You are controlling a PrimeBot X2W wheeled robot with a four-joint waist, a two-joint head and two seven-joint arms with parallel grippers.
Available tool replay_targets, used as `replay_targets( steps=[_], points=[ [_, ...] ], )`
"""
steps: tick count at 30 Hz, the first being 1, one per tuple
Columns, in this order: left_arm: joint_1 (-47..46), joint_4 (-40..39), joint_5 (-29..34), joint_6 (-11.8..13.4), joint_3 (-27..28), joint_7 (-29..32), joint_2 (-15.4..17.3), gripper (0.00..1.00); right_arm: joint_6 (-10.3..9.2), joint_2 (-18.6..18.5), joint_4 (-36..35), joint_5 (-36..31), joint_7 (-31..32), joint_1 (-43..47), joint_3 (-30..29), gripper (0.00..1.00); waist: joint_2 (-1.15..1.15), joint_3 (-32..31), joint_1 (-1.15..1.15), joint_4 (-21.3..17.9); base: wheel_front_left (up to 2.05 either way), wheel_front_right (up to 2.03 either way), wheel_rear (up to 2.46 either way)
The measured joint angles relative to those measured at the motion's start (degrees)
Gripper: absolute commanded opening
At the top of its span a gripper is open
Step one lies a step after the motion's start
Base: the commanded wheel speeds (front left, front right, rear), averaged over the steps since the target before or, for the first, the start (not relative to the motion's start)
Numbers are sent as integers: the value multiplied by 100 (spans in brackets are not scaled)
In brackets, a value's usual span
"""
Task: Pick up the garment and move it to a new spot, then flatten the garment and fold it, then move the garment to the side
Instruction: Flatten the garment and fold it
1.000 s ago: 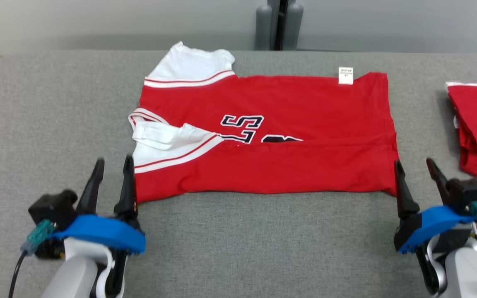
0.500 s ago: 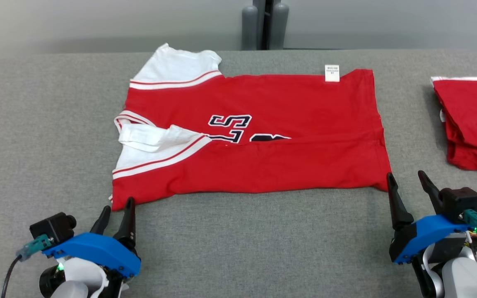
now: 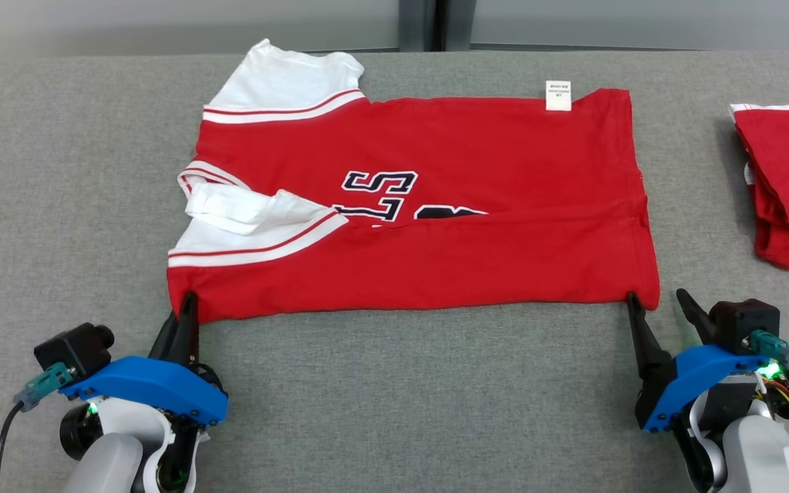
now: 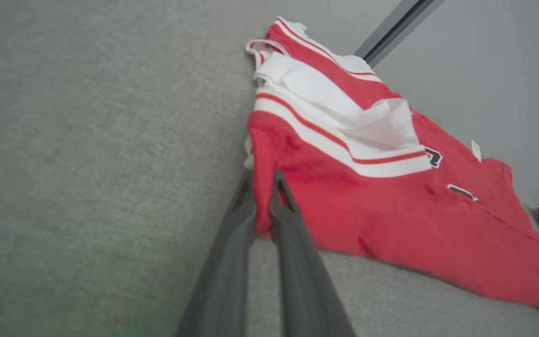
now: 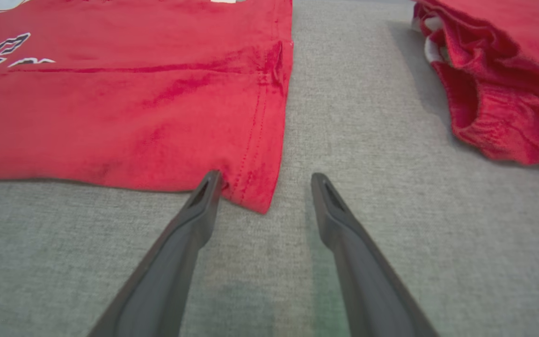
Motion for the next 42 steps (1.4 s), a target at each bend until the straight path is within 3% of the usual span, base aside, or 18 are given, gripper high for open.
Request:
replay_targets(
  steps=[6,7,8,9,10,11,21,27,33,38,42],
  points=[
    [-37,-308,213,-12,-57,-176,56,0,0,-1,398,160,63,-271,-29,100,0,-21,0,100,0,0,0],
    [-40,-348,240,-5,-76,-196,65,0,0,-1,516,175,132,-322,-4,85,0,-28,0,112,0,0,0],
    [-47,-391,269,13,-96,-205,71,0,0,-1,598,171,182,-365,31,49,0,-35,0,124,0,0,0],
    [-49,-431,304,19,-116,-232,82,0,-1,-8,667,166,209,-417,62,37,0,-43,0,136,0,0,0],
    [-54,-471,334,31,-134,-252,87,0,-1,-13,715,186,211,-460,82,14,0,-51,0,149,0,0,0],
    [-55,-508,366,35,-153,-261,92,0,-1,-14,753,257,208,-486,101,0,0,-60,0,157,0,0,0],
    [102,-1110,536,114,-241,-250,305,0,0,3,570,474,-82,-481,-11,0,0,-400,0,118,0,0,0],
    [659,-2439,644,341,-314,8,609,0,0,3,-392,556,174,98,-88,0,0,-714,0,61,0,0,0],
    [1601,-3388,699,804,-366,412,972,0,1,4,-1463,450,799,1126,63,0,0,-861,0,-21,0,0,0],
    [2461,-3535,502,1084,-297,432,1011,0,1,1,-2050,556,1134,1893,49,0,0,-811,0,-61,0,0,0],
    [2780,-3309,294,1122,-246,357,891,0,1,2,-2120,646,1211,2195,22,0,0,-741,0,-72,0,0,0]
  ],
)
